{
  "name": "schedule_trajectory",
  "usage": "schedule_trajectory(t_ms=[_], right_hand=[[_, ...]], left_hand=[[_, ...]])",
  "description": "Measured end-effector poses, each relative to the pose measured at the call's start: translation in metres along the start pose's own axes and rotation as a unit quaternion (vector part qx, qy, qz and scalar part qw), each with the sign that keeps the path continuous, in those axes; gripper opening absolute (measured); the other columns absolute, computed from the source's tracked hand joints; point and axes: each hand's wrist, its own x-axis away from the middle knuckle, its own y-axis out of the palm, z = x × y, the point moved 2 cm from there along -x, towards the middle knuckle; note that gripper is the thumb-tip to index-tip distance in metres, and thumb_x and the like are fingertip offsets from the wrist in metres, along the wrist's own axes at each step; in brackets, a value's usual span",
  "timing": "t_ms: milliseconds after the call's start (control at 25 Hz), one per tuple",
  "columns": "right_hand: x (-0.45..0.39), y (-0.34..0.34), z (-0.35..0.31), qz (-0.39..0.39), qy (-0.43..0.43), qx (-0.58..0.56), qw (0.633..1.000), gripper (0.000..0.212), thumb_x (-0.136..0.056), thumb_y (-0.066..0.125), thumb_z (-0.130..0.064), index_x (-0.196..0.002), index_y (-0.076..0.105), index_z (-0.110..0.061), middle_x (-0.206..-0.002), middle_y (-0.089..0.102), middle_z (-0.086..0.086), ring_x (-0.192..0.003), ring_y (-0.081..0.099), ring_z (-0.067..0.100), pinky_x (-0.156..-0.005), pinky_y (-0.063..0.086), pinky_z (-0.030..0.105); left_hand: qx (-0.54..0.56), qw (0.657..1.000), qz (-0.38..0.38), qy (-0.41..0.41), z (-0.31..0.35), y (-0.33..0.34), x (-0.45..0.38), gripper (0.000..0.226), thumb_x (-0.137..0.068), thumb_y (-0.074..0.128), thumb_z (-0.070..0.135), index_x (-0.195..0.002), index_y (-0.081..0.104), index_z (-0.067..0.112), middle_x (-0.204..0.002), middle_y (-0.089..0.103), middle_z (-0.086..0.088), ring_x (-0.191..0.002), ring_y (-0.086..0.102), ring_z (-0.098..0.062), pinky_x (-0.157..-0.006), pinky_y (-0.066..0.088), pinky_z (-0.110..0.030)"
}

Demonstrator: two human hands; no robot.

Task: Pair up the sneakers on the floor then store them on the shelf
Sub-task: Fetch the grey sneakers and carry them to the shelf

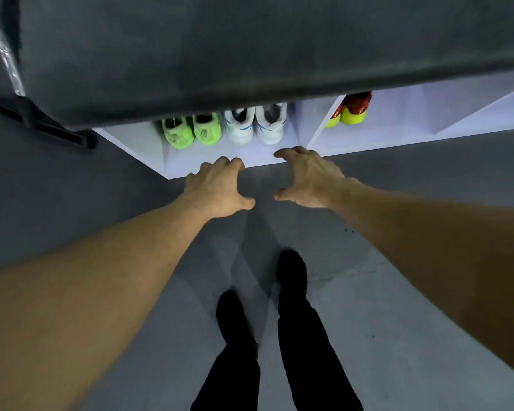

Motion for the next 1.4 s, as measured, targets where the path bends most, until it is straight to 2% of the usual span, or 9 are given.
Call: schedule_trajectory(t_ms=[160,440,560,720,800,960,1120,1280,1400], right_hand=[[0.082,-0.061,-0.031,-0.014,0.014,-0.021,1.000,0.079,-0.077,0.072,-0.044,-0.145,0.035,-0.026,-0.147,0.040,0.001,-0.135,0.037,0.024,-0.107,0.031,0.045],[0.196,-0.148,-0.081,-0.010,0.002,-0.031,0.999,0.077,-0.076,0.071,-0.046,-0.143,0.038,-0.026,-0.147,0.042,0.001,-0.135,0.037,0.025,-0.108,0.030,0.046],[0.225,-0.169,-0.093,-0.030,-0.011,-0.010,0.999,0.080,-0.076,0.071,-0.046,-0.144,0.035,-0.025,-0.147,0.041,0.002,-0.136,0.036,0.026,-0.108,0.029,0.046],[0.242,-0.173,-0.099,-0.074,-0.048,0.037,0.995,0.081,-0.076,0.072,-0.045,-0.146,0.034,-0.026,-0.150,0.038,0.002,-0.137,0.035,0.027,-0.110,0.027,0.046],[0.238,-0.182,-0.107,-0.083,-0.082,0.065,0.991,0.080,-0.076,0.071,-0.044,-0.146,0.035,-0.026,-0.149,0.039,0.003,-0.136,0.036,0.027,-0.109,0.028,0.047],[0.220,-0.203,-0.144,-0.087,-0.161,0.116,0.976,0.074,-0.077,0.069,-0.043,-0.142,0.039,-0.025,-0.143,0.045,0.003,-0.131,0.043,0.027,-0.105,0.032,0.045],[0.203,-0.210,-0.204,-0.113,-0.242,0.136,0.954,0.071,-0.077,0.069,-0.040,-0.140,0.041,-0.025,-0.140,0.048,0.002,-0.129,0.045,0.026,-0.104,0.032,0.043],[0.198,-0.196,-0.270,-0.140,-0.288,0.156,0.934,0.074,-0.078,0.071,-0.040,-0.143,0.037,-0.025,-0.144,0.046,0.002,-0.132,0.044,0.025,-0.108,0.032,0.042],[0.194,-0.175,-0.324,-0.163,-0.313,0.174,0.919,0.077,-0.076,0.073,-0.044,-0.142,0.039,-0.024,-0.144,0.045,0.004,-0.133,0.044,0.025,-0.110,0.033,0.044]], left_hand=[[0.016,1.000,-0.021,-0.003,0.023,-0.068,0.086,0.076,-0.073,0.070,0.057,-0.138,0.041,0.030,-0.136,0.045,0.006,-0.124,0.046,-0.025,-0.095,0.042,-0.046],[0.015,1.000,-0.006,-0.018,0.052,-0.168,0.210,0.074,-0.074,0.069,0.055,-0.138,0.042,0.029,-0.136,0.045,0.003,-0.122,0.047,-0.027,-0.094,0.040,-0.048],[0.030,0.998,-0.010,-0.047,0.049,-0.184,0.256,0.077,-0.073,0.070,0.055,-0.139,0.041,0.028,-0.140,0.043,0.002,-0.125,0.045,-0.029,-0.097,0.040,-0.050],[0.078,0.990,-0.044,-0.113,0.042,-0.169,0.299,0.080,-0.074,0.068,0.060,-0.141,0.038,0.028,-0.145,0.039,0.000,-0.128,0.045,-0.030,-0.099,0.041,-0.050],[0.115,0.982,-0.026,-0.150,0.035,-0.170,0.310,0.079,-0.074,0.068,0.060,-0.141,0.038,0.029,-0.146,0.038,0.000,-0.128,0.046,-0.030,-0.100,0.042,-0.049],[0.181,0.957,0.040,-0.225,0.015,-0.185,0.332,0.077,-0.075,0.069,0.060,-0.141,0.039,0.031,-0.147,0.039,0.002,-0.128,0.046,-0.028,-0.101,0.038,-0.047],[0.270,0.903,0.093,-0.321,-0.012,-0.185,0.366,0.077,-0.072,0.070,0.060,-0.139,0.040,0.034,-0.146,0.041,0.003,-0.129,0.046,-0.027,-0.103,0.035,-0.047],[0.327,0.856,0.094,-0.389,-0.049,-0.166,0.405,0.080,-0.072,0.071,0.059,-0.140,0.039,0.031,-0.142,0.043,-0.001,-0.128,0.046,-0.030,-0.105,0.036,-0.050],[0.379,0.821,0.099,-0.415,-0.090,-0.151,0.429,0.080,-0.071,0.072,0.058,-0.139,0.041,0.028,-0.139,0.044,-0.002,-0.125,0.049,-0.029,-0.102,0.041,-0.047]])
